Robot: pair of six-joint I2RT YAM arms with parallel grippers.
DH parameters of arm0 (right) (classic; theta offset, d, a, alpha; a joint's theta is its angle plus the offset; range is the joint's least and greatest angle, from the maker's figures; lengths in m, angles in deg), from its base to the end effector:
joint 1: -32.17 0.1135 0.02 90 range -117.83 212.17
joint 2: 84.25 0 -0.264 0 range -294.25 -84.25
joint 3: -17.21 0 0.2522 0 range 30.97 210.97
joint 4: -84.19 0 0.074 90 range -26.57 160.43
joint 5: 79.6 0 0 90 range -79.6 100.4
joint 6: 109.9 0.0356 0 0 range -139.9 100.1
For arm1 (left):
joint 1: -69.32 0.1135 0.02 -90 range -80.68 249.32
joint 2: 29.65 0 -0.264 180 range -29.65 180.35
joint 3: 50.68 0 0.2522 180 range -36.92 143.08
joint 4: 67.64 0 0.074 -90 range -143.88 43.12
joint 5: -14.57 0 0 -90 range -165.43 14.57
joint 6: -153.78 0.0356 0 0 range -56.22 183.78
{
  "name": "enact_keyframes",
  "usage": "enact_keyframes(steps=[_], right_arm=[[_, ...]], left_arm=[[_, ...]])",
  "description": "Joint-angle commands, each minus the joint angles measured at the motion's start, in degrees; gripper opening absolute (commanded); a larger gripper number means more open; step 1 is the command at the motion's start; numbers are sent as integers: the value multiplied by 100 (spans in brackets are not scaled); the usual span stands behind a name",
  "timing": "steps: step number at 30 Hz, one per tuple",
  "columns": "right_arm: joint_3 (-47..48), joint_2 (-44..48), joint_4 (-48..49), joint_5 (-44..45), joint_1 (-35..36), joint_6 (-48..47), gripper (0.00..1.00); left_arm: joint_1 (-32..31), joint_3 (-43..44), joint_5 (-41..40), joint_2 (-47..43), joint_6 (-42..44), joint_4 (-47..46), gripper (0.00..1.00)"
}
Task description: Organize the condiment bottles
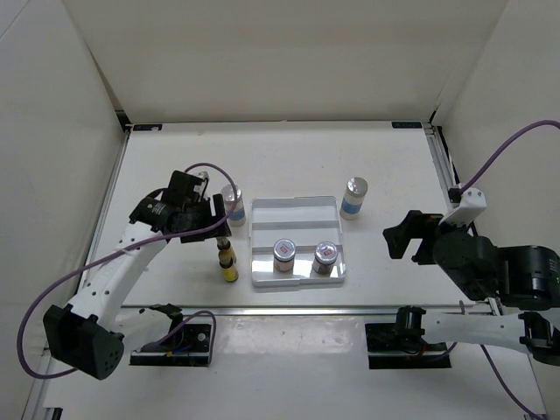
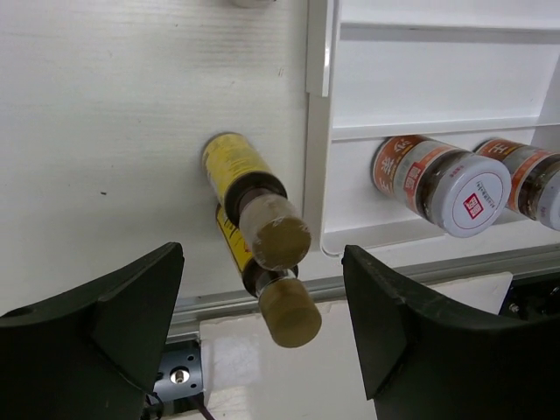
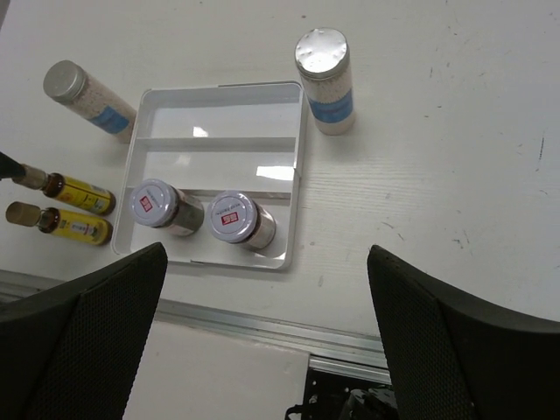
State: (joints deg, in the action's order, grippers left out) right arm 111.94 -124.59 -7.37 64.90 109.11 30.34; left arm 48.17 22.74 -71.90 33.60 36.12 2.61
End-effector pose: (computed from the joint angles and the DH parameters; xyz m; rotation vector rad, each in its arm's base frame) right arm 0.0375 0.0335 0.4322 0.0341 1.9507 0.4079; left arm 0.1895 -0.0757 0.2988 -0.1295 2.6639 -0.3693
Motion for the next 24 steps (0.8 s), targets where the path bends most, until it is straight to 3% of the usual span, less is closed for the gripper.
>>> enact_keyframes(steps=[1,9,16,24], right_arm=[[-221,175,-1388,377,4,206,98],[-670,509,-1387,544,4,487,98],[-670,764,-1387,544,4,540,98],[-723,940,-1387,544,4,592,100]], left_arm=[[-213,361,-212,231,68,-59,84],[-557,433,-669,618,68,-59,78],[-610,599,-740,812,120,-59,59],[-724,705,-687,927,235,-59,50]])
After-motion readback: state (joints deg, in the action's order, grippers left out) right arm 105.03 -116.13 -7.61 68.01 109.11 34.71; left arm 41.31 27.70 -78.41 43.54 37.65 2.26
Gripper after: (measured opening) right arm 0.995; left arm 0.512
